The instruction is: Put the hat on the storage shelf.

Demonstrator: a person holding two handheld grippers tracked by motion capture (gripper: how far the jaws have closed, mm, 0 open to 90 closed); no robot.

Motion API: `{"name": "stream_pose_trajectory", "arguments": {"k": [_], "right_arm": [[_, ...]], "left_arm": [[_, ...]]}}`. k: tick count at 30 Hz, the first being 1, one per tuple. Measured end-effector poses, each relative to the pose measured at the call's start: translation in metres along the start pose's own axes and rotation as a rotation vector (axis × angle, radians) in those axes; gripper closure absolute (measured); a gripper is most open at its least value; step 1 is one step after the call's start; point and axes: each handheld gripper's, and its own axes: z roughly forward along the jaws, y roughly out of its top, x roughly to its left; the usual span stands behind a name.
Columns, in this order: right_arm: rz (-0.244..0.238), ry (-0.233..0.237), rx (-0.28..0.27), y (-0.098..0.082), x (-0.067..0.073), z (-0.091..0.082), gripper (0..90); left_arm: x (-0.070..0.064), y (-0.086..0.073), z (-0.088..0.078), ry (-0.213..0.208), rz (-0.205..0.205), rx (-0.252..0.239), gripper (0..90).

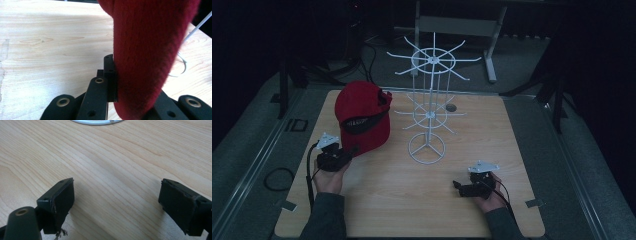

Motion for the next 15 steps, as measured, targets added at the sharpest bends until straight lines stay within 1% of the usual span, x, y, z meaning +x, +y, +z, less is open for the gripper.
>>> {"name": "stream_pose_trajectory", "arguments": {"k": [15], "right_arm": [[-0.001, 0.0, 0.0, 0.0, 0.0, 0.0, 13.1]], "left_arm": [[-0.003, 0.016, -0.009, 0.002, 0.006, -0.032, 86.0]]}}
